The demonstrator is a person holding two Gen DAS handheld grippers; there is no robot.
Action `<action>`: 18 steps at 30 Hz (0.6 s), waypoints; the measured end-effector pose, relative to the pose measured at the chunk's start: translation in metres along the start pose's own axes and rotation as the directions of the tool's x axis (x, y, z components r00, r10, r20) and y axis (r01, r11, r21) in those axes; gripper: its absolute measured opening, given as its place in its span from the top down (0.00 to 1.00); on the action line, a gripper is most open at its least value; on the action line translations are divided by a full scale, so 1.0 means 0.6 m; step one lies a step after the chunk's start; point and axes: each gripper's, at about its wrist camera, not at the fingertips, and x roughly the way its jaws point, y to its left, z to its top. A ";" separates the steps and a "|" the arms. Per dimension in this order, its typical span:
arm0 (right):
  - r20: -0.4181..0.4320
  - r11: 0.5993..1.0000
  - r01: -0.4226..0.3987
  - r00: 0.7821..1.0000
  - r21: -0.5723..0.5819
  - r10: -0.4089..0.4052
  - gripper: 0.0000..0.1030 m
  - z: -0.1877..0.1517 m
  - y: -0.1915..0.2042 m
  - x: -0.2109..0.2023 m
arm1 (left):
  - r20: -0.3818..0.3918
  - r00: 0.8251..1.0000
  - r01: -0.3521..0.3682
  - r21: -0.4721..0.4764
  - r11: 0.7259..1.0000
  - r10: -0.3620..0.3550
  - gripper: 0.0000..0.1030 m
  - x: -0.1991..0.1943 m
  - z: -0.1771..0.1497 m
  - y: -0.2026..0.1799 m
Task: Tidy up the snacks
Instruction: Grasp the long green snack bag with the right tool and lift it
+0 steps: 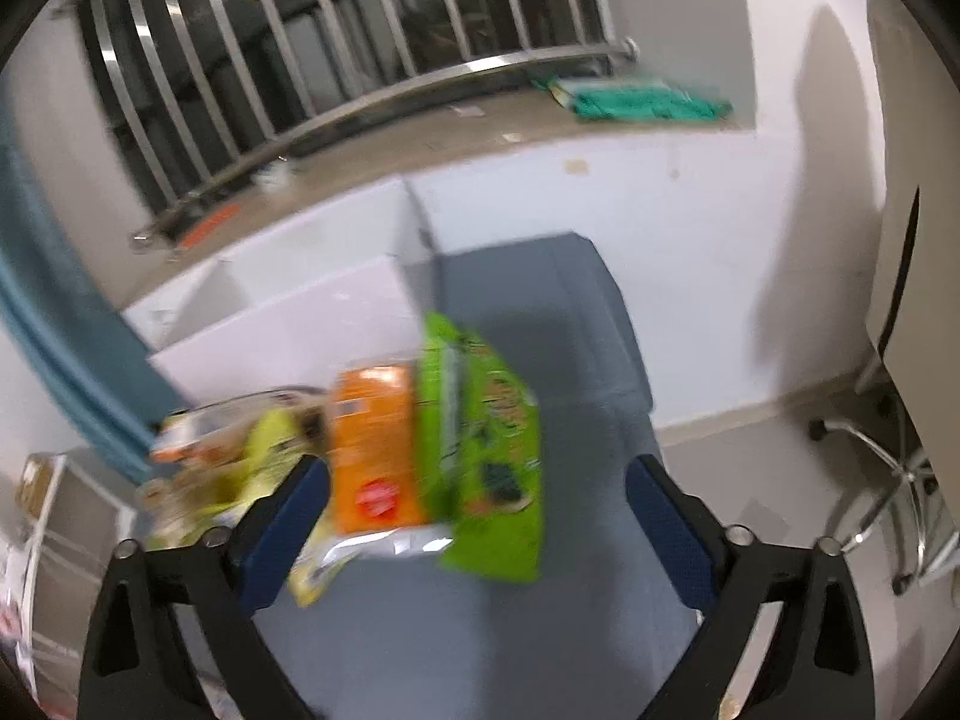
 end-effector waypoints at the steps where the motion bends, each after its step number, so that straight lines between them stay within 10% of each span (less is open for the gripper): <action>1: -0.027 1.000 0.003 1.000 0.010 -0.003 0.09 0.006 -0.007 0.020 | -0.003 1.000 0.000 0.001 1.000 0.000 0.00 0.002 -0.001 0.000; 6: -0.101 0.999 0.046 0.994 0.016 -0.044 0.13 0.015 -0.025 0.094 | -0.018 1.000 0.004 -0.001 1.000 -0.004 0.00 0.012 -0.004 0.001; 13: -0.213 0.996 0.078 0.975 0.038 -0.068 0.55 -0.002 -0.049 0.160 | -0.036 0.999 0.015 -0.013 1.000 -0.015 0.00 0.024 -0.010 0.003; 15: -0.238 0.996 0.077 0.969 0.051 -0.062 0.86 -0.008 -0.056 0.171 | -0.042 0.999 0.015 -0.010 1.000 -0.015 0.00 0.026 -0.011 0.002; 18: -0.216 0.998 0.042 0.976 0.043 -0.032 0.86 -0.017 -0.057 0.161 | -0.045 0.999 0.014 -0.012 1.000 -0.014 0.00 0.028 -0.012 0.003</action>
